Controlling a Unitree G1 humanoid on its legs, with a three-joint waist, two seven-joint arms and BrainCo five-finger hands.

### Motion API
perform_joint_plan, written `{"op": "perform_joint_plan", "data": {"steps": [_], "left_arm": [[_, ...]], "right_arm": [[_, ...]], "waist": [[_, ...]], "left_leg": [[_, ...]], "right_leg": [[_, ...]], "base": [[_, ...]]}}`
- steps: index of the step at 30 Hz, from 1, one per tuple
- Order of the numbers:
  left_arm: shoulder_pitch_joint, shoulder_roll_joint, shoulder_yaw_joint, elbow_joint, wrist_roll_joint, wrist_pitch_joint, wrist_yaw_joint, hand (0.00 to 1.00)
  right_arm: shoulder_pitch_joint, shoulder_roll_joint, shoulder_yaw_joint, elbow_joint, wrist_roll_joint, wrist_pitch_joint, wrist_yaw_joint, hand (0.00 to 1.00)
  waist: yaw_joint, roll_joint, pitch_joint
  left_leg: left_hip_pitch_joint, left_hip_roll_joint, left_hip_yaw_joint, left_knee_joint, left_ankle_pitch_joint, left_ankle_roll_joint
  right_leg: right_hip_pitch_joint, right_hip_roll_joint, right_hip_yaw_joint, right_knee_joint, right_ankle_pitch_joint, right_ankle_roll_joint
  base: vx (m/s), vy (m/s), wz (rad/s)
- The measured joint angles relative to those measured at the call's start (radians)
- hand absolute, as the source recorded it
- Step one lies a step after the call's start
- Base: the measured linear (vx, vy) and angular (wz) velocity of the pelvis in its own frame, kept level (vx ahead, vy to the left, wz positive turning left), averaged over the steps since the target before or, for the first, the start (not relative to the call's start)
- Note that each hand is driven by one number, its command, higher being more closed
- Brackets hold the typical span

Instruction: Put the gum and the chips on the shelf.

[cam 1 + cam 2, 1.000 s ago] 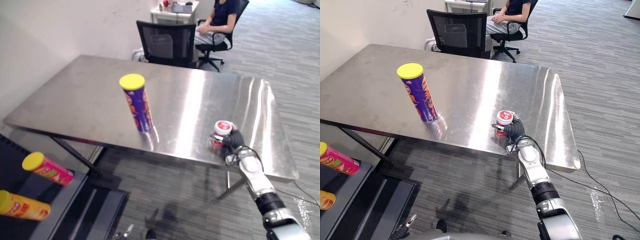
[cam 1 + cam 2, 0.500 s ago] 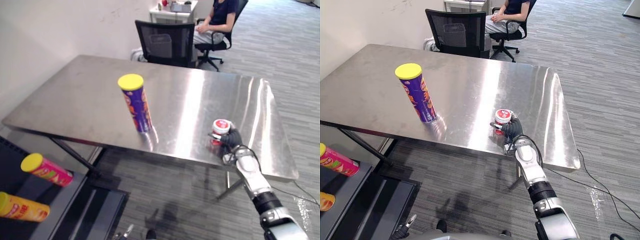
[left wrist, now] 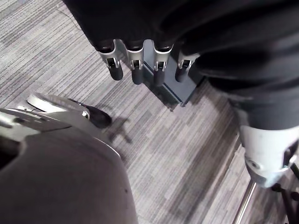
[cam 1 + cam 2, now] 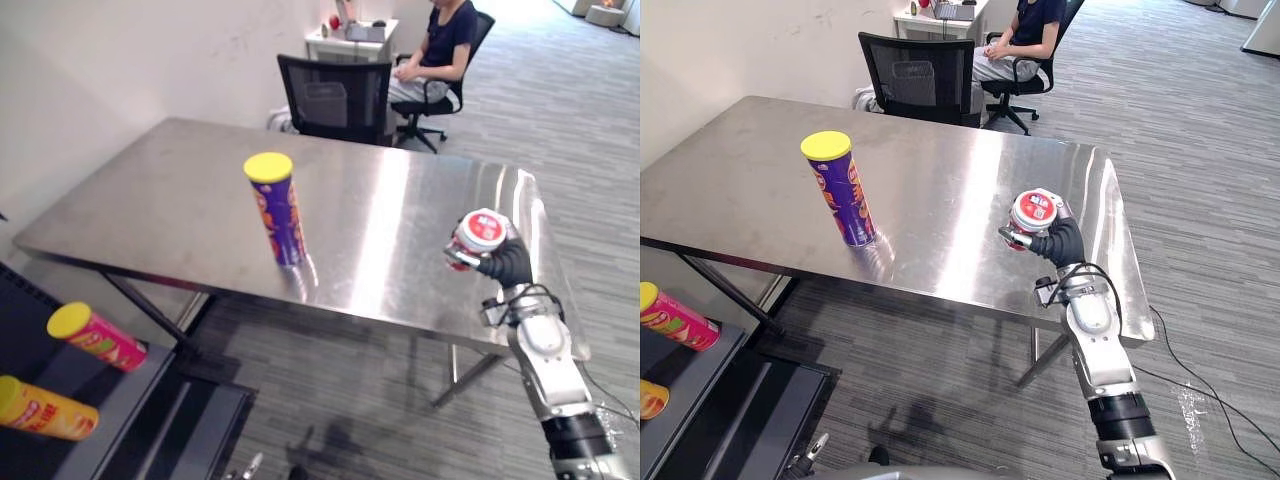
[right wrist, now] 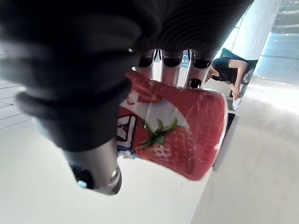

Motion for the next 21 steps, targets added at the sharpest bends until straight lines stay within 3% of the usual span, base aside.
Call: {"op": "perform_joint_plan", "data": {"steps": [8,14,18,19,20,21], "left_arm": [[0.014,-0.003,0.001,0.001,-0.001,0.001,0.002,0.0],[0.014,-0.01,0.01,0.0,-0.013,-0.017,0.035,0.0],[0.014,-0.06,0.028,-0.029,-0.053,-0.039,0.039,0.0],[0.013,-0.078,0.04,-0.032,-0.064,-0.041,0.039,0.0],[0.022,-0.083,0.041,-0.028,-0.085,-0.042,0.038,0.0],[0.025,-0.078,0.046,-0.026,-0.096,-0.042,0.038,0.0]], "right_arm": [[0.063,0.001,-0.012,-0.044,0.029,-0.003,0.041,1.0],[0.049,0.007,0.01,-0.046,0.064,-0.006,0.039,1.0],[-0.065,0.006,0.076,-0.035,0.079,-0.007,0.036,1.0],[-0.087,0.007,0.084,-0.027,0.075,-0.011,0.036,1.0],[-0.089,0.011,0.1,-0.015,0.065,-0.013,0.036,1.0],[-0.088,0.014,0.104,-0.014,0.053,-0.014,0.036,1.0]], "waist": [[-0.001,0.003,-0.007],[0.007,0.011,0.0],[0.04,0.073,0.063],[0.058,0.092,0.084],[0.065,0.097,0.089],[0.055,0.072,0.085]], "left_leg": [[-0.029,0.006,0.01,0.027,-0.005,-0.005],[-0.133,0.008,-0.095,0.173,-0.029,-0.008],[-0.207,0.044,-0.149,0.248,-0.036,0.003],[-0.224,0.059,-0.127,0.239,-0.056,0.079],[-0.241,0.085,-0.024,0.206,-0.086,0.25],[-0.241,0.097,0.042,0.182,-0.125,0.29]], "right_leg": [[-0.031,0.003,0.019,0.017,0.0,-0.001],[-0.028,0.007,-0.044,0.06,-0.023,-0.017],[-0.034,0.049,-0.099,0.093,-0.052,-0.036],[-0.046,0.055,-0.118,0.121,-0.065,-0.051],[-0.054,0.068,-0.112,0.141,-0.077,-0.071],[-0.057,0.067,-0.113,0.142,-0.089,-0.095]], "base": [[-0.02,-0.006,-0.04],[-0.04,-0.023,0.36],[-0.19,-0.07,0.46],[-0.3,-0.153,0.68],[-0.26,-0.203,0.93],[-0.14,-0.217,1.36]]}}
